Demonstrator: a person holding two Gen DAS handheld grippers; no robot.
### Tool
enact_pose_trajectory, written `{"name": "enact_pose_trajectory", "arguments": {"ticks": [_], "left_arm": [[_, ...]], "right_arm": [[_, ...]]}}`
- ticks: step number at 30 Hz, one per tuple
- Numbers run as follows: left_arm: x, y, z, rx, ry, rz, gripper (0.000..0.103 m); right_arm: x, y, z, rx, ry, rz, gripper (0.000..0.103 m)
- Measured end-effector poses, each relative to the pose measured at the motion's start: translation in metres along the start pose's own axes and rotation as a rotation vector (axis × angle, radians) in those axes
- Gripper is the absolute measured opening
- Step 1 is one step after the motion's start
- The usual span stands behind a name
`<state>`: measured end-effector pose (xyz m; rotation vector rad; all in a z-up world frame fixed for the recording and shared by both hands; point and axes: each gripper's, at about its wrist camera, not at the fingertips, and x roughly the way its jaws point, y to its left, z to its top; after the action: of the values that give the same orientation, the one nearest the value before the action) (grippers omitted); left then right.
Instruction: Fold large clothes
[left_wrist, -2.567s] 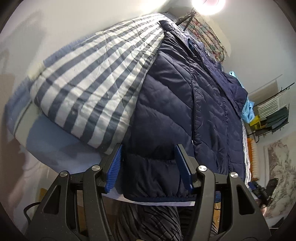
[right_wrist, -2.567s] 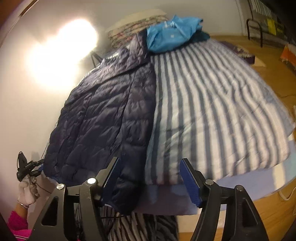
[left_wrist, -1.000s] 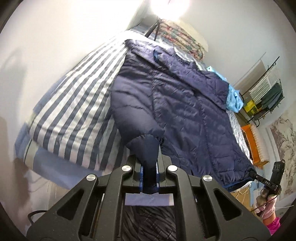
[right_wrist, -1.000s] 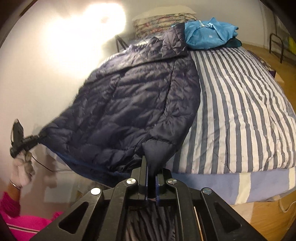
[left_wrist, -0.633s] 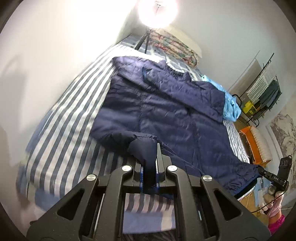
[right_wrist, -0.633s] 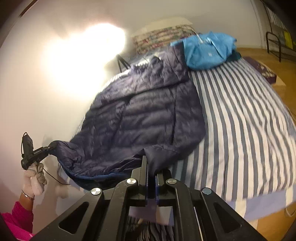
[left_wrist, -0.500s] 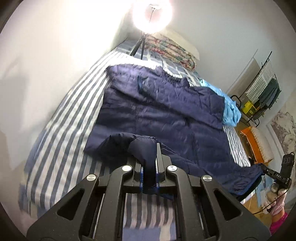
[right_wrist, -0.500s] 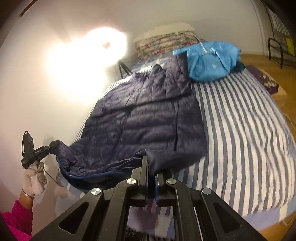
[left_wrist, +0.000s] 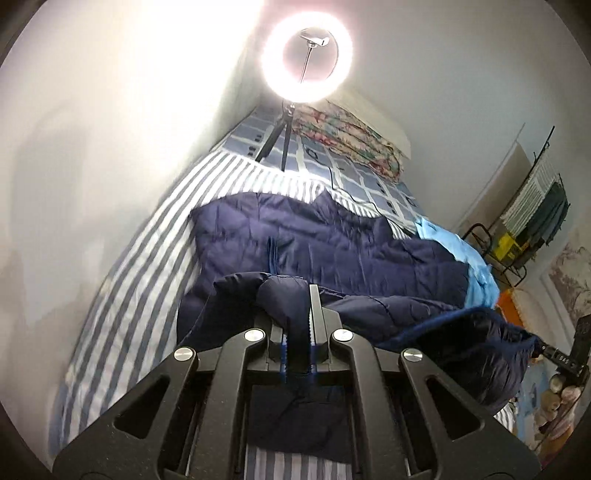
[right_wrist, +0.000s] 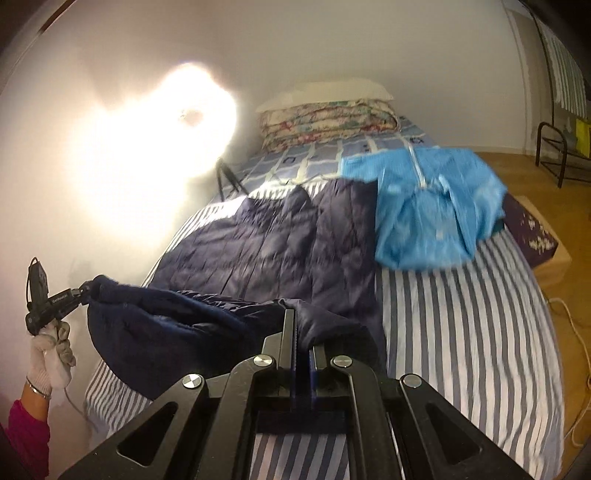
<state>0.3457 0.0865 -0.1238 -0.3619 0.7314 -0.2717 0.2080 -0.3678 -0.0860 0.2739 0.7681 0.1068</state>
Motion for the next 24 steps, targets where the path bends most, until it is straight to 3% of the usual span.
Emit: {"name": "enact_pose_trajectory", "arguments": {"ticks": [14,24], "left_arm": [[0.145,0.001,0.103,0.023,0.002,0.092,0.005],[0.248,0.000,0.124,0.106,0.063,0.198,0.005]], "right_arm": [[0.136,-0.014,0.135,-0.049,0.005,-0.121,0.001],[0.238,-0.037,0.172,-0.059,0.073,-0.234,0.001]]}}
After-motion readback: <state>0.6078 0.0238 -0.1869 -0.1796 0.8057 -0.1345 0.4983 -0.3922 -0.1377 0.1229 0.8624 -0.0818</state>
